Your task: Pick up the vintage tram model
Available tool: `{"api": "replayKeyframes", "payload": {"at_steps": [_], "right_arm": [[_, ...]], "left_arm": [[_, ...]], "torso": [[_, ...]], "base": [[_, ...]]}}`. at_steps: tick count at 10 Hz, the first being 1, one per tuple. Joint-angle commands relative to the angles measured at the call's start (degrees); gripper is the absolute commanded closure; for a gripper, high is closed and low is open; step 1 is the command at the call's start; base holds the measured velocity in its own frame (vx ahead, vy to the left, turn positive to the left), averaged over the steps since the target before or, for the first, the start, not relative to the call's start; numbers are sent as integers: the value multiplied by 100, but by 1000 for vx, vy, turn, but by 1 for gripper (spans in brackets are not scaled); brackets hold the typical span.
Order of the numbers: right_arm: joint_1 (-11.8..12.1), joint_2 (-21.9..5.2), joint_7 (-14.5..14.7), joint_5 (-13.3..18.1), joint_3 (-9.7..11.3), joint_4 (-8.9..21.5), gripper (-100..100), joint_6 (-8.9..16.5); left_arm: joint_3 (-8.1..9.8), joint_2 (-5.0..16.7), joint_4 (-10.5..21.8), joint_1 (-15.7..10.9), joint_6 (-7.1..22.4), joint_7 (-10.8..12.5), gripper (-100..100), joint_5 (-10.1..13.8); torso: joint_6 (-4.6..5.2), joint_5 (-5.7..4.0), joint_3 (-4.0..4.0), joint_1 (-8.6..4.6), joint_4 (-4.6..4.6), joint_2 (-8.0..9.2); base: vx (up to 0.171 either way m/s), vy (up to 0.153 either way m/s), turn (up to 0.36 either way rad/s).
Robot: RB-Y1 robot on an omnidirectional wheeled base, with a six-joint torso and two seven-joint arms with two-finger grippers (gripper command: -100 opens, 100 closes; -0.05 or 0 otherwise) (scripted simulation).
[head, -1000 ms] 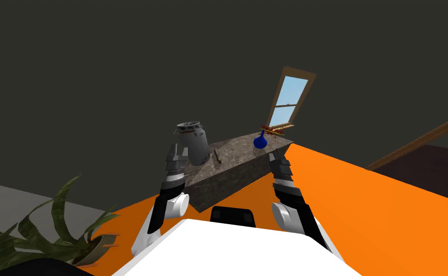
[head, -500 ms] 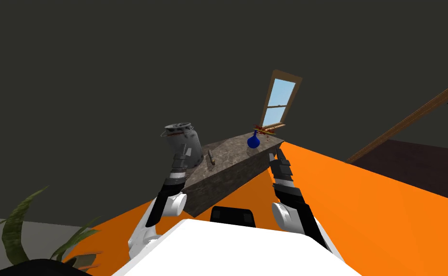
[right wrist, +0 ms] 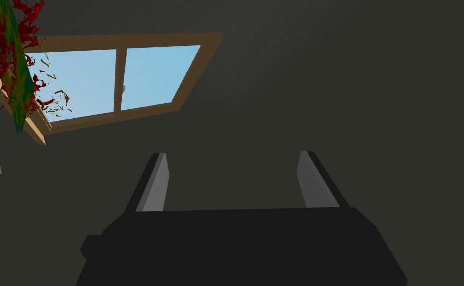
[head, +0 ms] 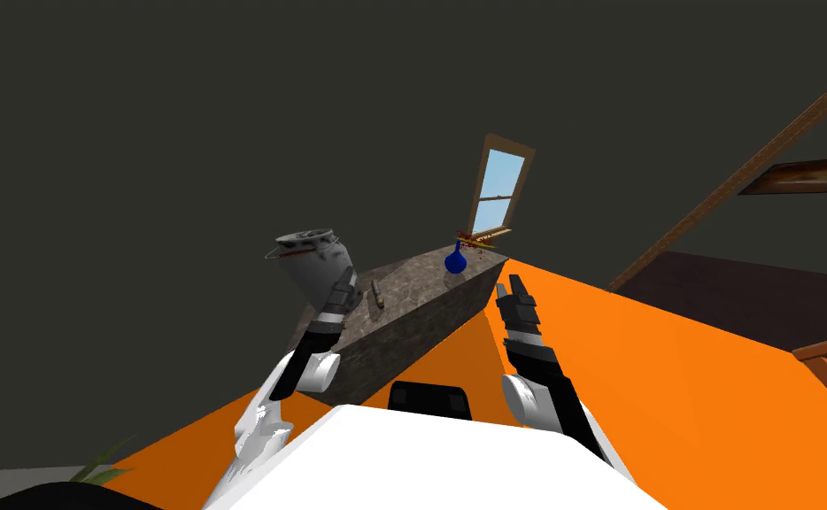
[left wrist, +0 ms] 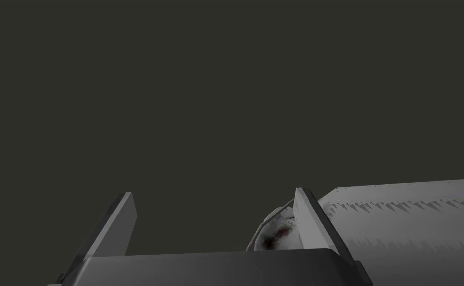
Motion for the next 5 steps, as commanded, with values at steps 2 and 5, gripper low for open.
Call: {"api": "replayKeyframes", "payload": {"at_steps": [2,5], "right_arm": [[0,0,0,0,0,0,0,0],[0,0,0,0,0,0,0,0]], "left_arm": [[51,410,230,-120,358,-378,-100,53],[92,818,382,-212,628,-644,-100,94]], "torso": [[-2,1,1,6,0,2],[1,0,3,0,1,6]], "base": [[33,-88,-136],[34,-82,-125]]}}
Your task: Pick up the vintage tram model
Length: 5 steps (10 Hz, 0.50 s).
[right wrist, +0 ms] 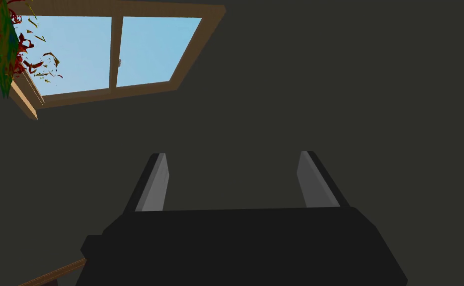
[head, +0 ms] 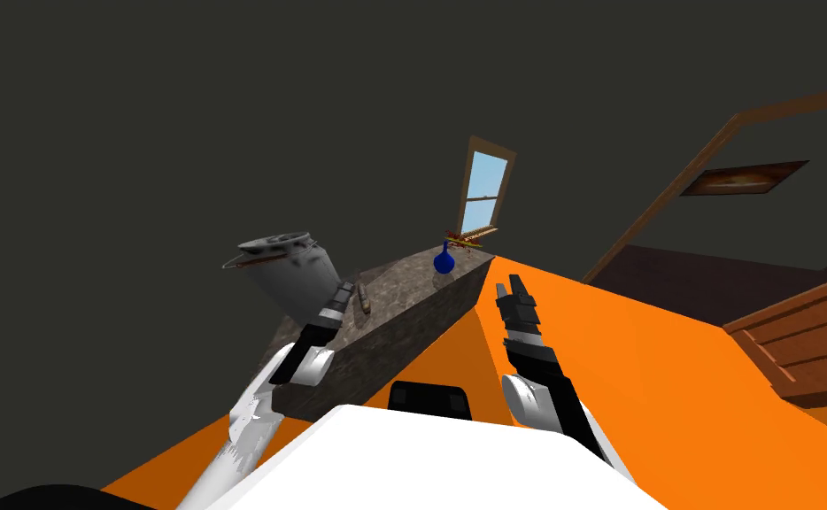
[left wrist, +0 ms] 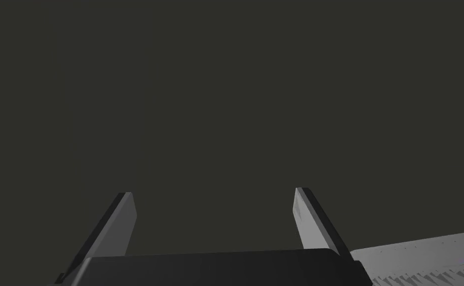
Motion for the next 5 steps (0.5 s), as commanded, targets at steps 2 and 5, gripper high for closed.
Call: {"api": "replayKeyframes", "payload": {"at_steps": [2,5], "right_arm": [[-1,0,0,0,1,0,0,0],[0,0,0,0,0,0,0,0]], "left_arm": [[41,370,198,-138,355,-347,-100,45],[167,843,595,-354,872,-879,-100,161]], "torso": [[5,0,-4,-5,-1,-7],[0,0,0,1,0,1]], "base": [[56,-83,-133],[48,-85,-140]]}}
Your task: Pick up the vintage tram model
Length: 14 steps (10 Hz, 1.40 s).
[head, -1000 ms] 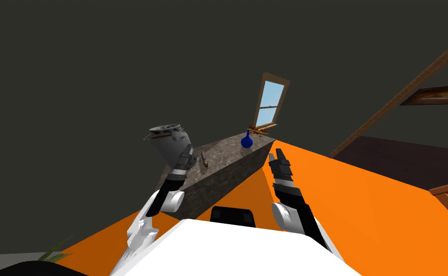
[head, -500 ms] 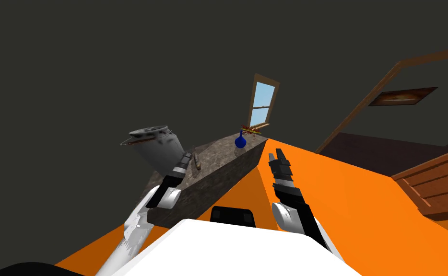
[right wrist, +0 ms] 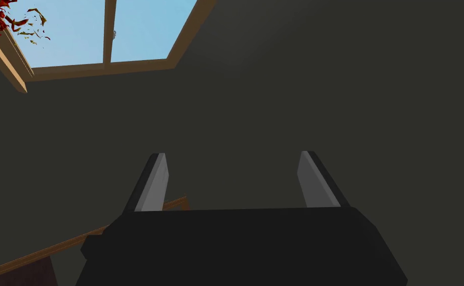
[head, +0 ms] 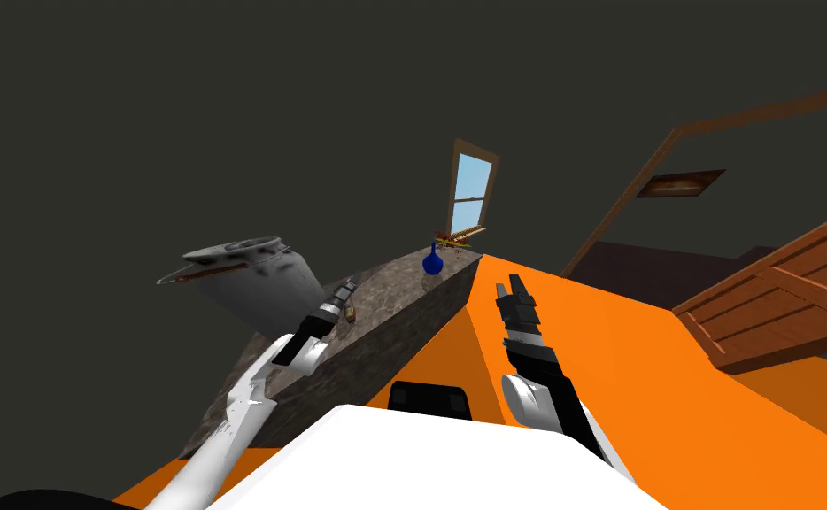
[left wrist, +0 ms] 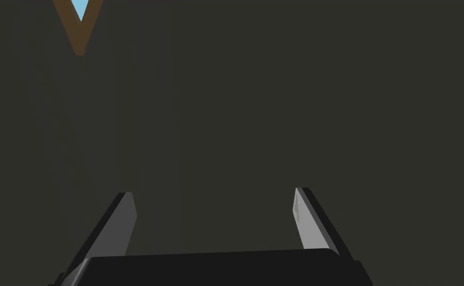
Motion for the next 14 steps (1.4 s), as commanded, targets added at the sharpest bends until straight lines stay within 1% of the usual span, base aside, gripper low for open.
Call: {"api": "replayKeyframes", "payload": {"at_steps": [1,2,3,4,5,6,7,8,9,10,11,12,13,14], "right_arm": [[0,0,0,0,0,0,0,0],[0,0,0,0,-1,0,0,0],[0,0,0,0,0,0,0,0],[0,0,0,0,-1,0,0,0],[0,-1,0,0,-1,0,0,0],[0,-1,0,0,-1,0,0,0],[0,-1,0,0,-1,0,0,0],[0,0,0,0,0,0,0,0],[1,0,0,0,-1,0,0,0],[1,-1,0,0,-1,0,0,0],[0,-1,0,0,-1,0,0,0],[1,-1,0,0,-1,0,0,0],[0,0,0,0,0,0,0,0],[1,-1,0,0,-1,0,0,0]], "left_arm": [[45,255,132,-82,247,-210,-100,46],[122,435,359,-198,422,-425,-100,115],[122,545,359,-198,557,-536,-100,115],[122,545,359,-198,588,-536,-100,115],[209,816,605,-320,807,-791,-100,191],[209,825,605,-320,942,-874,-100,191],[305,1086,870,-445,1099,-1067,-100,273],[305,1093,870,-445,1231,-1194,-100,273],[305,1093,870,-445,1310,-1222,-100,273],[410,1349,1137,-573,1530,-1441,-100,362],[410,1349,1152,-573,1688,-1578,-100,362],[526,1569,1412,-704,1850,-1767,-100,457],[526,1590,1451,-704,2005,-1919,-100,457],[526,1590,1451,-704,2077,-1939,-100,457]], "torso": [[0,0,0,0,0,0],[-3,0,0,4,0,1],[0,-1,-2,1,-1,-2],[-3,1,1,7,0,3],[-5,4,7,22,2,14],[0,4,4,19,2,7],[-4,3,3,14,1,6],[-2,0,0,6,0,-1],[-4,1,0,6,0,1],[-6,3,6,17,2,11],[-1,3,4,14,1,8],[-5,2,4,13,1,9],[-3,0,3,3,1,5],[-5,1,1,8,0,3]], "base": [[54,-84,-98],[62,-96,-160],[47,-72,-94],[18,-22,-7],[46,-44,-162],[49,-61,-128],[67,-85,-145],[64,-75,-74],[28,-36,-1],[42,-55,-153],[44,-58,-105],[59,-89,-153],[61,-65,-65],[34,-18,11]]}}
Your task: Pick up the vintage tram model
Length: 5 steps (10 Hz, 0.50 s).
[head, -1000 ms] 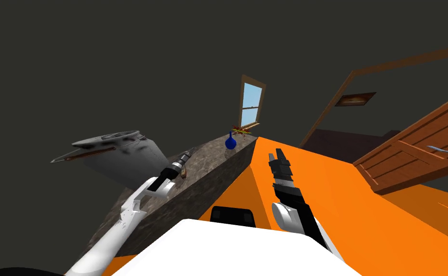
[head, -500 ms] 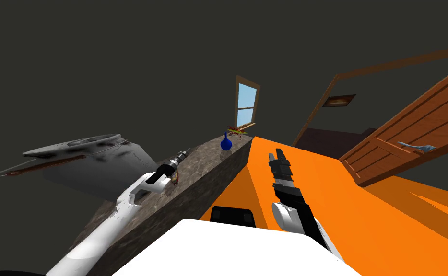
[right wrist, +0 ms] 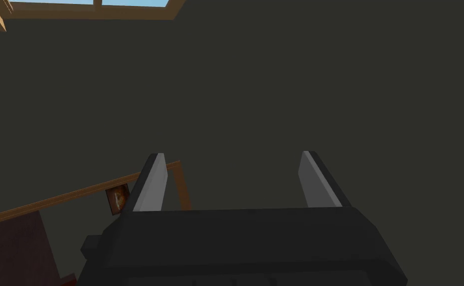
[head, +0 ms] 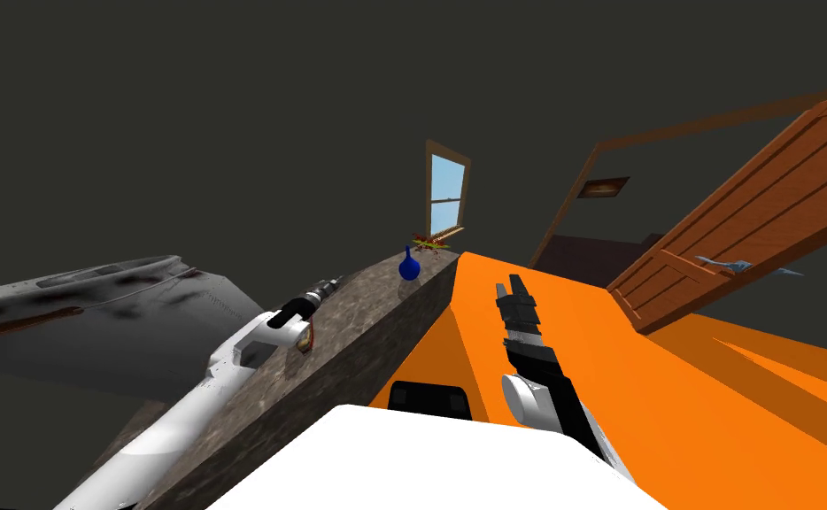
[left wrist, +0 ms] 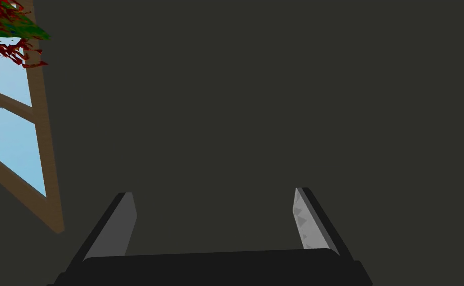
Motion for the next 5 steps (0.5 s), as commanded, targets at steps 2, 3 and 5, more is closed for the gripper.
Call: {"api": "replayKeyframes", "payload": {"at_steps": [2,3,5], "right_arm": [[-1,0,0,0,1,0,0,0],[0,0,0,0,0,0,0,0],[0,0,0,0,0,0,0,0]], "left_arm": [[135,268,341,-133,427,-398,-100,127],[269,475,558,-267,593,-581,-100,232],[269,475,671,-267,860,-768,-100,232]], "torso": [[4,-1,-1,-3,0,-3],[1,0,-1,-1,0,-3],[0,-2,-3,-12,-1,-6]], "base": [[48,-35,-114],[64,-53,-109],[42,-45,-31]]}}
